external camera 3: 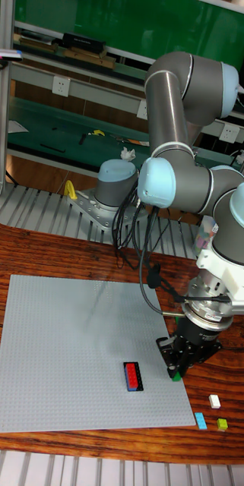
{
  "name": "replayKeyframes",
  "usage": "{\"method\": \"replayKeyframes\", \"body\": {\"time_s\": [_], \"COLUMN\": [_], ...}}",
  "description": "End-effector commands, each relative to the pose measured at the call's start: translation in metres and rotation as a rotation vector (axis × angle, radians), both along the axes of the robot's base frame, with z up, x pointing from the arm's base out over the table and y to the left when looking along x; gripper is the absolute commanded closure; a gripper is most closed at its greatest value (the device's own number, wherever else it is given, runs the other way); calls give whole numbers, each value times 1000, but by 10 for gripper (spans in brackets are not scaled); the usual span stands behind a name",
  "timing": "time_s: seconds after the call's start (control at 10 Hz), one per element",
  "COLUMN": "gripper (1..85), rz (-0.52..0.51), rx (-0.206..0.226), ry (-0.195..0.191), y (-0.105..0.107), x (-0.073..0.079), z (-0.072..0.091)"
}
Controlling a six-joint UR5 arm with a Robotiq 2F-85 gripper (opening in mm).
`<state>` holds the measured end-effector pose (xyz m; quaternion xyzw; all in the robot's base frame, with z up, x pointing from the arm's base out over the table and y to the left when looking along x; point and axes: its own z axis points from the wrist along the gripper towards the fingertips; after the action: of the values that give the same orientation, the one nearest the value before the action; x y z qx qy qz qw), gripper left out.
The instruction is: Build with small Lego blocks
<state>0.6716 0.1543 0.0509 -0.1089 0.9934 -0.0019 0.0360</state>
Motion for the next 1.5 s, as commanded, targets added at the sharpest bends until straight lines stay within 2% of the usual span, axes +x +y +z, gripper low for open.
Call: {"method": "replayKeyframes", "body": {"time_s": [0.0,0.2,0.4,0.5,0.7,0.8,0.9,1.0,1.1,1.4], "gripper": [843,843,843,843,843,843,843,843,843,843], "rz": [-27,14,59,31,-21,-33,-46,-67,-72,-44], "rx": [-13,-4,20,28,22,24,48,72,75,62], "ry": [-9,8,3,11,-35,-41,-37,-24,-16,-21], "y": [-13,-44,-61,-59,-62,-62,-56,-50,-51,-64], "x": [4,8,13,10,22,24,23,21,17,1], "z": [3,7,7,8,8,9,9,6,1,-11]}}
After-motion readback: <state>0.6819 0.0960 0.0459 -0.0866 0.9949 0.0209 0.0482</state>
